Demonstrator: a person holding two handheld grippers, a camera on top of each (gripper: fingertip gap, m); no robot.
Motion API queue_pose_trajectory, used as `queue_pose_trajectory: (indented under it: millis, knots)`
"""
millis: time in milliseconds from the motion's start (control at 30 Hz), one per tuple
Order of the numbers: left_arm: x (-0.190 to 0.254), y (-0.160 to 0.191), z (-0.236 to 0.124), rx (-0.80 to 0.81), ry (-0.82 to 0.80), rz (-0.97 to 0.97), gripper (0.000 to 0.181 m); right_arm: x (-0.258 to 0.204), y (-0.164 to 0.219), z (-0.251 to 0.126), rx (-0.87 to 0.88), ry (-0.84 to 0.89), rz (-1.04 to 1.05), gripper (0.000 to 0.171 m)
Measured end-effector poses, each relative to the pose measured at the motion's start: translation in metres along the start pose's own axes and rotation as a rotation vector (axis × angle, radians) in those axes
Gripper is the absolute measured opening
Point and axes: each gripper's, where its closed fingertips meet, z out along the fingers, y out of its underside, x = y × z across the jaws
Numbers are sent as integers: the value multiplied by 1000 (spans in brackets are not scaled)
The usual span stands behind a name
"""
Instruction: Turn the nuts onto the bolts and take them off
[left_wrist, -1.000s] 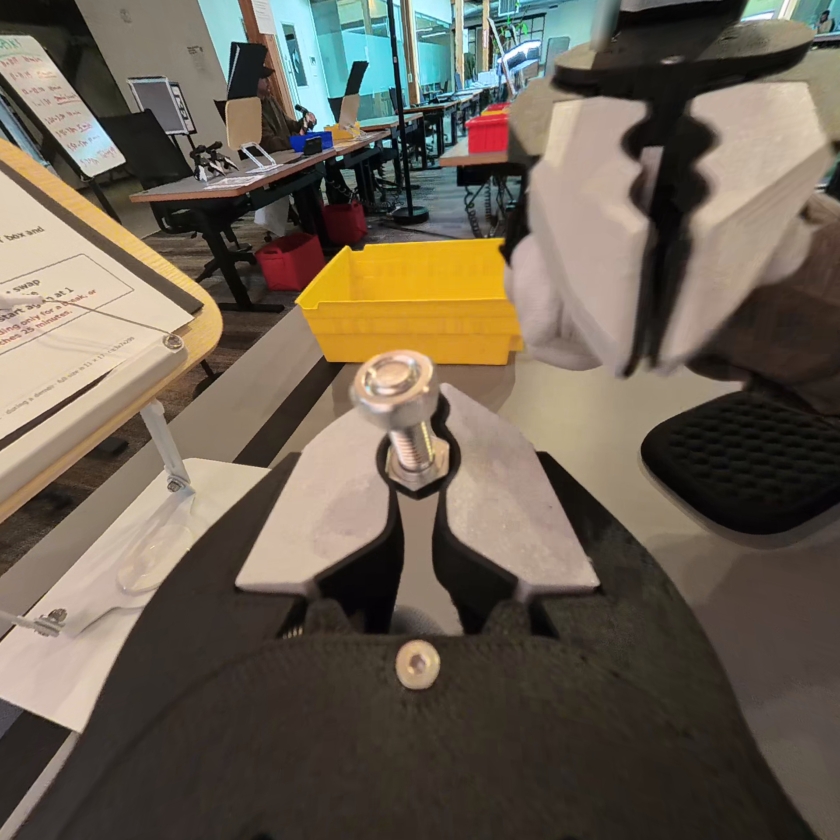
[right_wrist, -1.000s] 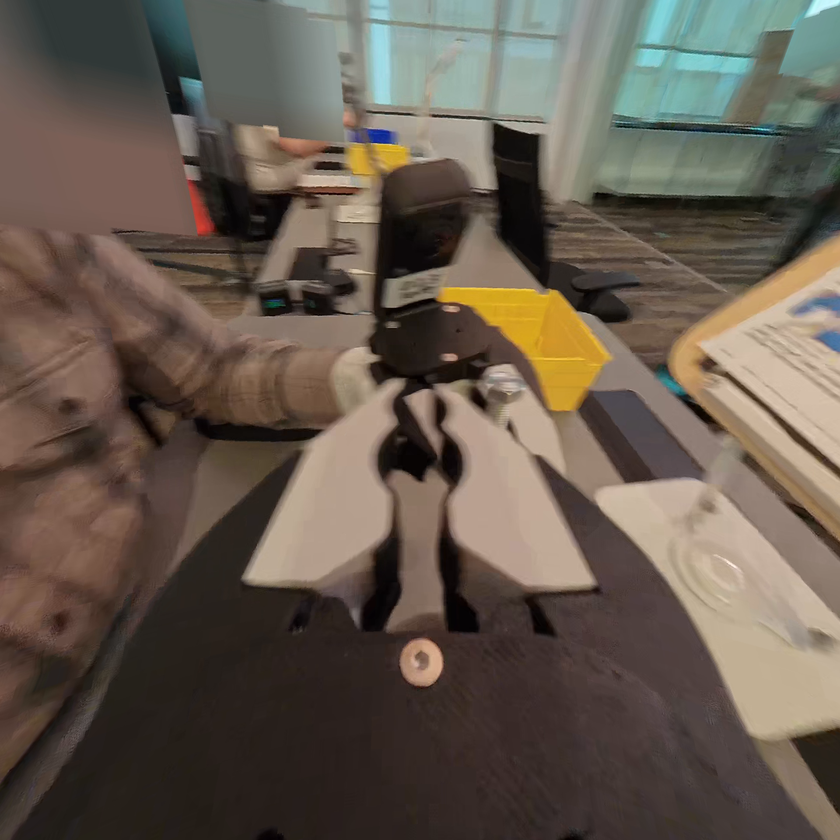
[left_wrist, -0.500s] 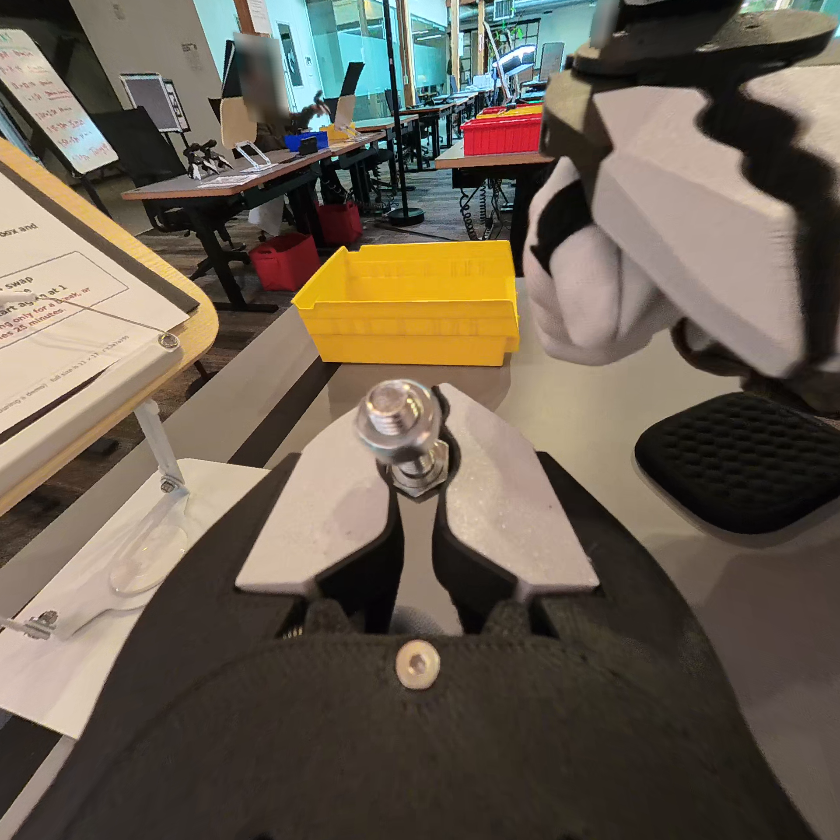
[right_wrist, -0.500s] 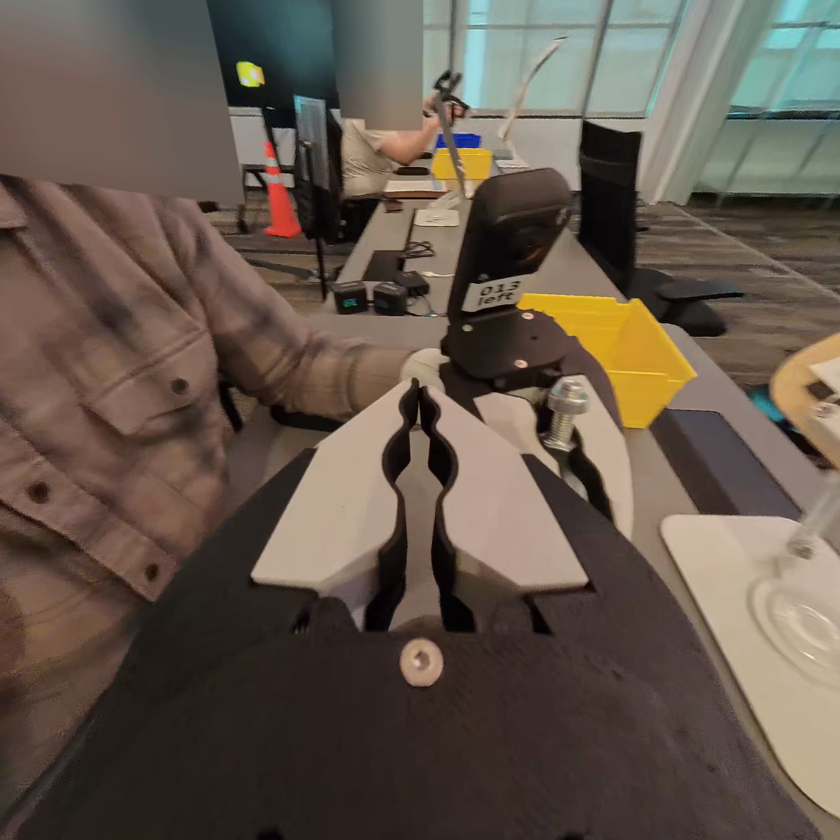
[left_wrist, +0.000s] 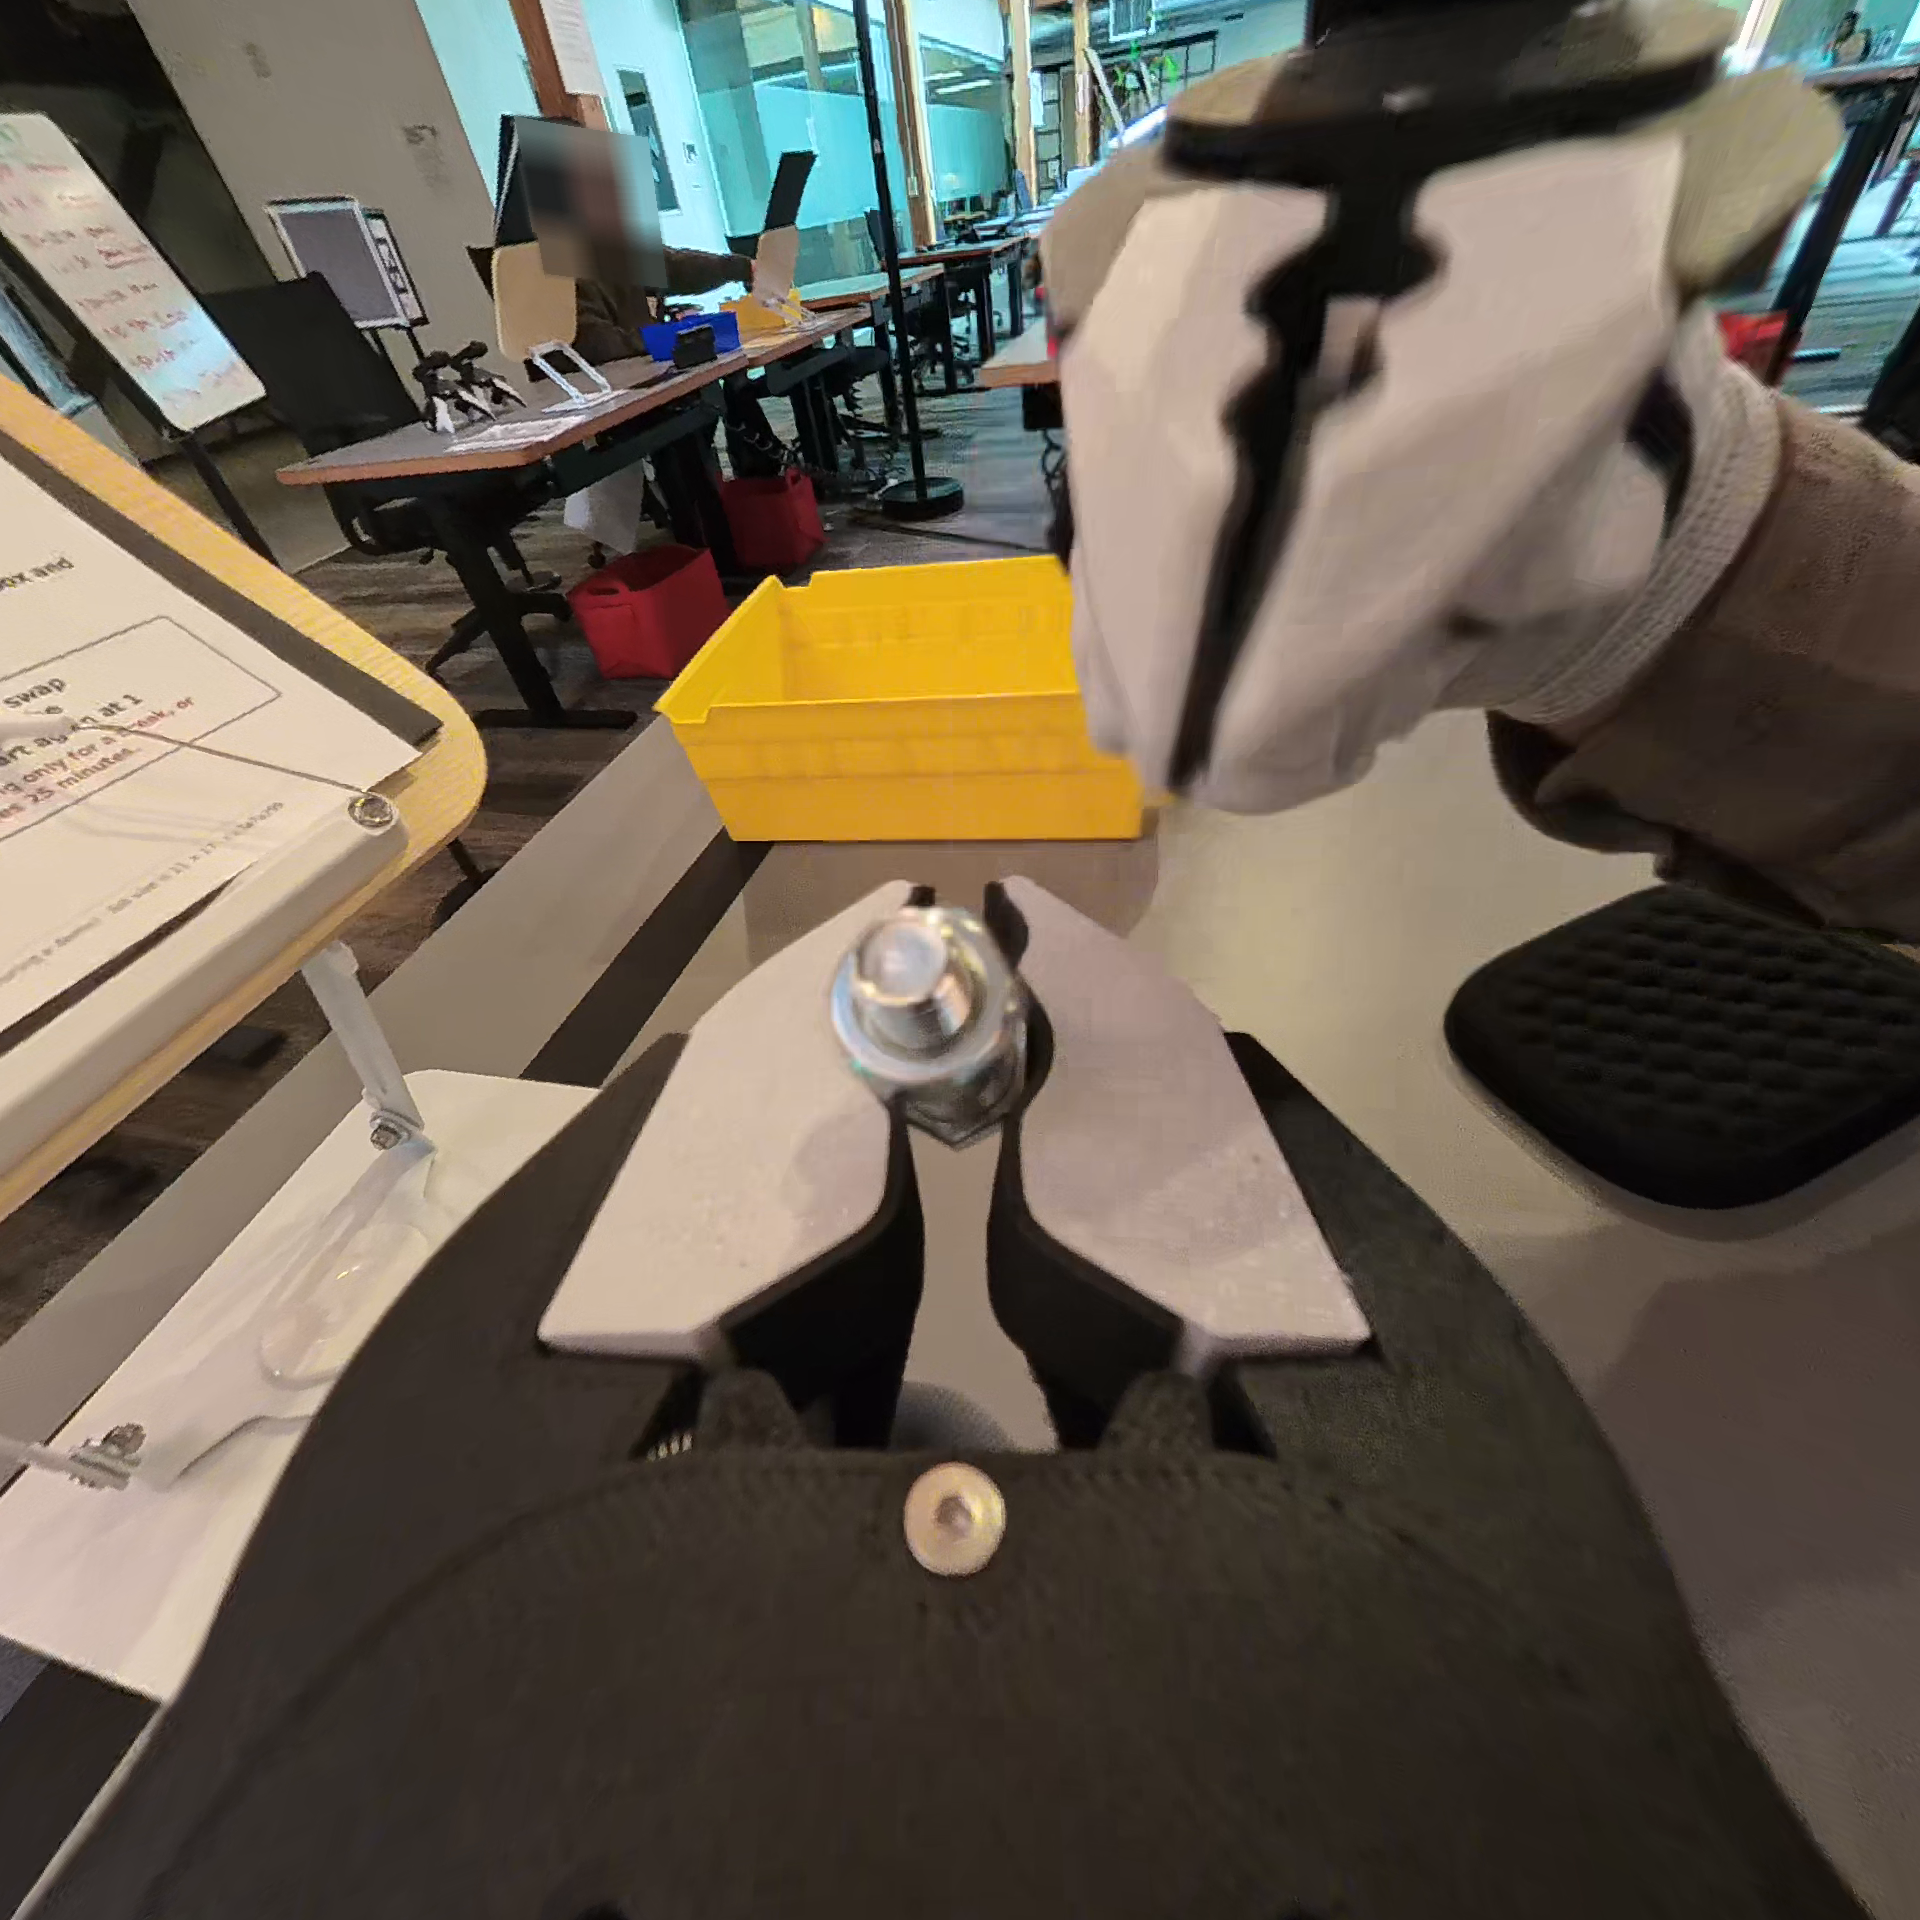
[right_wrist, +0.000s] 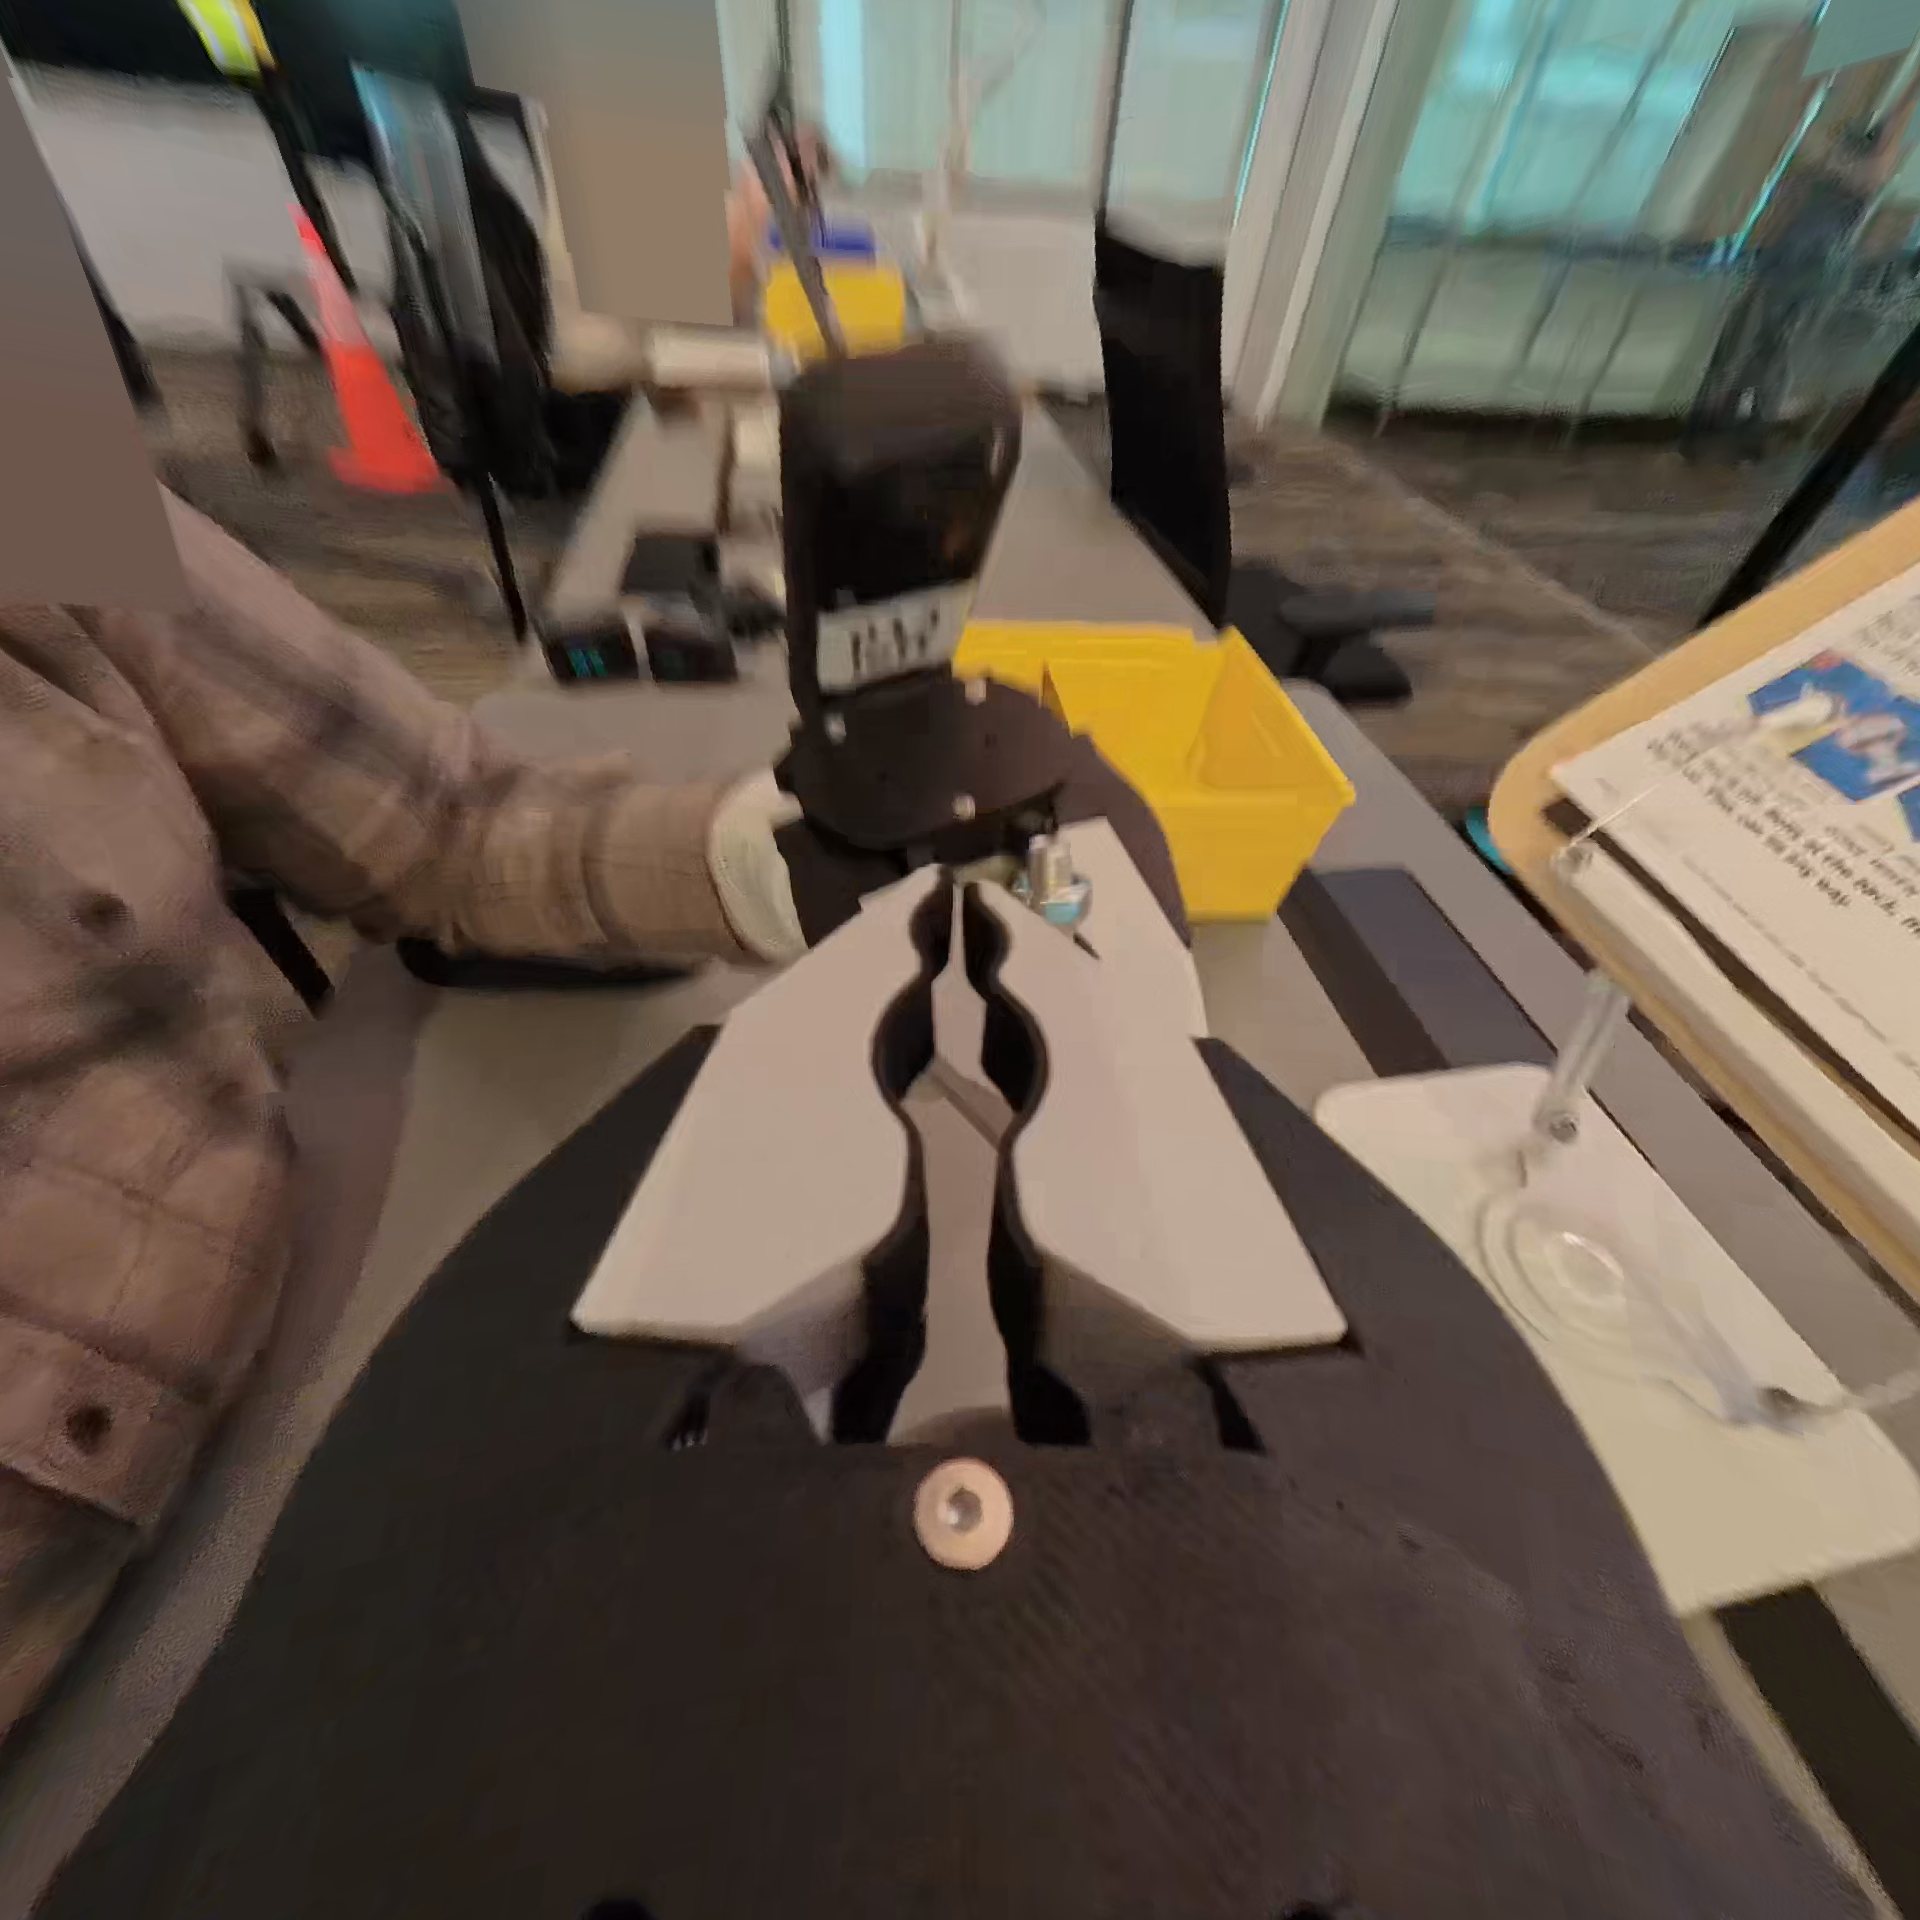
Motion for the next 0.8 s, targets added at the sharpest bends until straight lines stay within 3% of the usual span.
queue_pose_trajectory:
  millis: [100, 200, 267, 400, 600, 700, 800]
  knots:
    - [-3, 1, -1, 9, 7, -29, 10, 15, -5, -12, 19, 84, 23, 13]
    - [0, 1, 1, 3, 14, -24, 9, 20, 1, -2, -34, 144, -15, 50]
    - [4, 2, 2, -5, 21, -11, 9, 21, 11, 9, -101, 168, -59, 57]
    - [10, 3, 4, -21, 35, 8, 9, 17, 20, 27, -129, 140, -64, 16]
    - [8, 1, 4, -9, 32, -10, 13, 22, 16, 23, -57, 185, -38, 16]
    - [7, -5, 3, 17, 25, -39, 44, 27, 4, 10, 36, 212, -2, 16]
    - [5, -9, 1, 30, 10, -37, 52, 38, -3, -20, 63, 276, -12, 16]
